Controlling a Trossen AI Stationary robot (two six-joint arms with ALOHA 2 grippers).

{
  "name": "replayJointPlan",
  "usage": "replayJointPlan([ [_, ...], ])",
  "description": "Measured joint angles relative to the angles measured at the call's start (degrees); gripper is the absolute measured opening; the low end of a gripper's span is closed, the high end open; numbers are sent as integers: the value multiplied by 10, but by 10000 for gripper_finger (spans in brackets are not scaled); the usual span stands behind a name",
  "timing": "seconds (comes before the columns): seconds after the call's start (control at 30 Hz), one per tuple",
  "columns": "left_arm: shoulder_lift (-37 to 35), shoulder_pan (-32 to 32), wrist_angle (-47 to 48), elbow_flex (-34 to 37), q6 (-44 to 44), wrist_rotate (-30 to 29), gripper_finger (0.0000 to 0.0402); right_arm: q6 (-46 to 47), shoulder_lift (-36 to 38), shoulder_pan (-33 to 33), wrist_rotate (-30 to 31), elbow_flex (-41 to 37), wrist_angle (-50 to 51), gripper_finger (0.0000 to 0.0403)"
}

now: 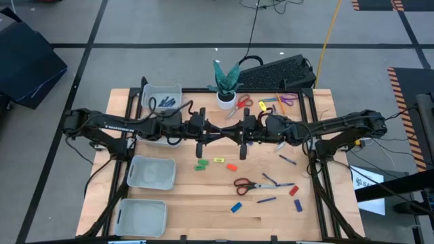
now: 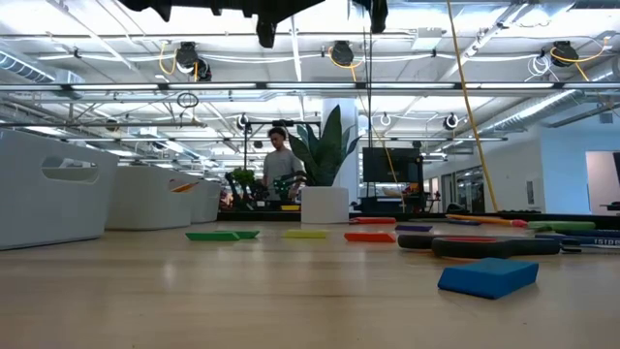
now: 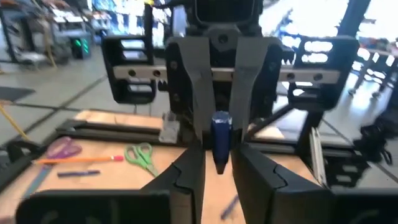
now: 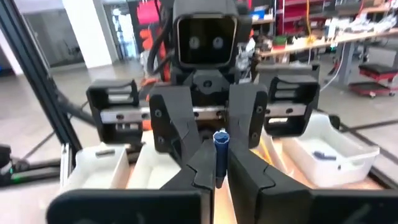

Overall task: Sort crayons/erasers/pens/pencils in bins
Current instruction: Put the blue crayon into the top gray bin

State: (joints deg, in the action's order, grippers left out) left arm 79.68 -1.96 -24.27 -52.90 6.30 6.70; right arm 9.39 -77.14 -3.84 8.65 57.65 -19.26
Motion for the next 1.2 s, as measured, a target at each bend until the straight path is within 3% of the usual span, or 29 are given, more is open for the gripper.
replayJointPlan([
  [0.17, 0, 2, 42, 0, 2, 19, 56, 5, 0, 0, -17, 0, 43, 18],
  [0.43, 0, 2, 31, 0, 6, 8, 35, 5, 0, 0, -15, 0, 40, 18],
  [0.8, 0, 13, 15, 1, -15, -20, 125, 17, 1, -3, -12, 0, 28, 18],
  [0.9, 0, 13, 13, 1, -10, -22, 106, 17, 1, -3, -12, 0, 28, 18],
  [1.1, 0, 13, 5, 1, 1, -49, 20, 17, 1, -3, -12, 0, 26, 18],
  [1.2, 0, 13, 4, 1, 5, -50, 20, 17, 1, -3, -12, 0, 26, 19],
])
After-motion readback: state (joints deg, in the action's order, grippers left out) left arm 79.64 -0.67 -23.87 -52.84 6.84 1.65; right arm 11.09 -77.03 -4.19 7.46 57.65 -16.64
